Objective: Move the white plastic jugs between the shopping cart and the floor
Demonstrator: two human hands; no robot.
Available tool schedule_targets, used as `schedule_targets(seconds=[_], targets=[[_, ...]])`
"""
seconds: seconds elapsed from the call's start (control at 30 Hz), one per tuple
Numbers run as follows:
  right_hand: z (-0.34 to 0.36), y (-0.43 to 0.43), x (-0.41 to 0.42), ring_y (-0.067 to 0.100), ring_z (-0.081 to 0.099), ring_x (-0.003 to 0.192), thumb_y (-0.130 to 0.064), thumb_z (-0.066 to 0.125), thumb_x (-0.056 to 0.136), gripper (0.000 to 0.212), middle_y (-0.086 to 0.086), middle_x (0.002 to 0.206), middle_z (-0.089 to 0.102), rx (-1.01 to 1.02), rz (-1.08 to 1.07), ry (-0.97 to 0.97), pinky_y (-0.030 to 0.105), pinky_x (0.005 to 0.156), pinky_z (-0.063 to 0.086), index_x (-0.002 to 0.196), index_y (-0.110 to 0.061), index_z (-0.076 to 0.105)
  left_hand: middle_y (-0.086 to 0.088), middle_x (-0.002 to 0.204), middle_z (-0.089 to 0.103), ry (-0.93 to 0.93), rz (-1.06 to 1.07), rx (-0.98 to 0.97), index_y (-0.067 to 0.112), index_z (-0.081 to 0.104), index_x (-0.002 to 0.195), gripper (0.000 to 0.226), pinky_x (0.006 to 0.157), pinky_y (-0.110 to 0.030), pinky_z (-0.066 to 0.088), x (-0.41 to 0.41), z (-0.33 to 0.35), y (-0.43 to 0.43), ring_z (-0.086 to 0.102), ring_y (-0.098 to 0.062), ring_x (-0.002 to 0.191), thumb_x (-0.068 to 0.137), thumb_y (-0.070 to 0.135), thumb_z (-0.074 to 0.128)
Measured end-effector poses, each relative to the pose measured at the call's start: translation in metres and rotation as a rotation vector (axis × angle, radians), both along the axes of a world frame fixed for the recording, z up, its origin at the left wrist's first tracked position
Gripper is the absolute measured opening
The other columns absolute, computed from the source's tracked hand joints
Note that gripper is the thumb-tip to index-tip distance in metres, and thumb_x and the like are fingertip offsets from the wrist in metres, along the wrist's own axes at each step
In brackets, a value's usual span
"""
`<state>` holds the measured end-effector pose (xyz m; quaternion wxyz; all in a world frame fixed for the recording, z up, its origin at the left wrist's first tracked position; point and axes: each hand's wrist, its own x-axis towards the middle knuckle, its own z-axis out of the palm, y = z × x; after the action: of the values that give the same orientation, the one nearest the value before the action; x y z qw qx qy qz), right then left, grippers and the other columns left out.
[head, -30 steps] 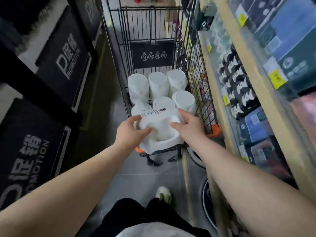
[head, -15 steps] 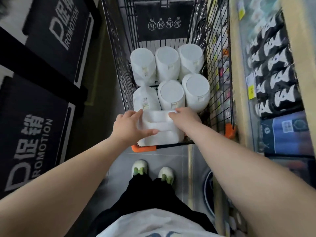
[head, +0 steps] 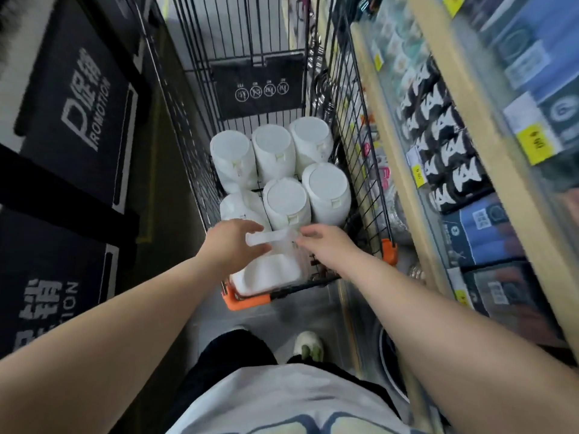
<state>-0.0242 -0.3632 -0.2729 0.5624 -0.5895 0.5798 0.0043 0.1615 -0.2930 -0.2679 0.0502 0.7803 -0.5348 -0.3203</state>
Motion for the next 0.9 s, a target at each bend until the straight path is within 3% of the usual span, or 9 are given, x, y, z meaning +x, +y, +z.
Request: schedule_targets(seconds=[0.13, 0.33, 0.53, 0.63, 0.8, 0.9], targets=[[0.027, 0.012, -0.002, 0.014, 0.057, 0.110, -0.028, 0.064, 0.090, 0.035, -0.001, 0.118, 0.063, -0.172, -0.188, 0.003, 0.025, 0.092, 0.042, 0.123, -0.014, 0.063, 0.007, 0.121, 0.064, 0.155, -0.153, -0.089, 0.024, 0.062, 0.124, 0.040, 0.081, -0.020, 0.038, 0.004, 0.019, -0.024, 0.056, -0.010, 0.094, 0.087, 0.039, 0.066], [0.043, 0.077, -0.003, 0.011, 0.060, 0.086, -0.029, 0.069, 0.086, 0.010, -0.013, 0.082, 0.061, -0.368, -0.718, -0.002, 0.031, 0.087, 0.049, 0.096, -0.028, 0.066, 0.017, 0.106, 0.060, 0.251, -0.492, -0.139, 0.031, 0.062, 0.117, 0.030, 0.072, -0.020, 0.039, -0.001, 0.054, -0.036, 0.055, -0.004, 0.089, 0.089, 0.038, 0.065], [0.068, 0.171, -0.023, 0.007, 0.062, 0.090, -0.028, 0.068, 0.088, 0.011, -0.010, 0.093, 0.065, -0.473, -1.006, 0.045, 0.017, 0.081, 0.047, 0.099, -0.029, 0.064, 0.012, 0.101, 0.064, 0.373, -0.776, -0.159, 0.026, 0.065, 0.119, 0.035, 0.080, -0.017, 0.040, -0.046, 0.078, -0.003, 0.059, -0.006, 0.089, 0.086, 0.036, 0.068], [0.078, 0.216, -0.035, 0.007, 0.062, 0.092, -0.028, 0.068, 0.088, 0.011, -0.013, 0.092, 0.064, -0.503, -1.120, 0.087, 0.020, 0.085, 0.047, 0.097, -0.030, 0.064, 0.012, 0.107, 0.066, 0.443, -0.875, -0.130, 0.027, 0.065, 0.119, 0.037, 0.084, -0.019, 0.044, -0.074, 0.081, 0.026, 0.061, -0.005, 0.093, 0.084, 0.036, 0.071], [0.095, 0.328, -0.061, 0.010, 0.062, 0.091, -0.020, 0.069, 0.086, 0.023, -0.002, 0.097, 0.068, -0.565, -1.387, 0.173, 0.010, 0.079, 0.041, 0.109, -0.016, 0.069, 0.012, 0.106, 0.066, 0.489, -1.145, -0.087, 0.030, 0.063, 0.121, 0.036, 0.075, -0.019, 0.048, -0.135, 0.093, 0.103, 0.061, -0.001, 0.088, 0.086, 0.039, 0.068], [0.104, 0.408, -0.076, 0.015, 0.063, 0.092, -0.020, 0.070, 0.086, 0.023, 0.003, 0.101, 0.070, -0.579, -1.546, 0.187, 0.017, 0.083, 0.044, 0.108, -0.014, 0.069, 0.015, 0.108, 0.065, 0.551, -1.250, -0.030, 0.033, 0.062, 0.117, 0.030, 0.080, -0.023, 0.051, -0.172, 0.101, 0.165, 0.062, -0.001, 0.089, 0.087, 0.034, 0.067]])
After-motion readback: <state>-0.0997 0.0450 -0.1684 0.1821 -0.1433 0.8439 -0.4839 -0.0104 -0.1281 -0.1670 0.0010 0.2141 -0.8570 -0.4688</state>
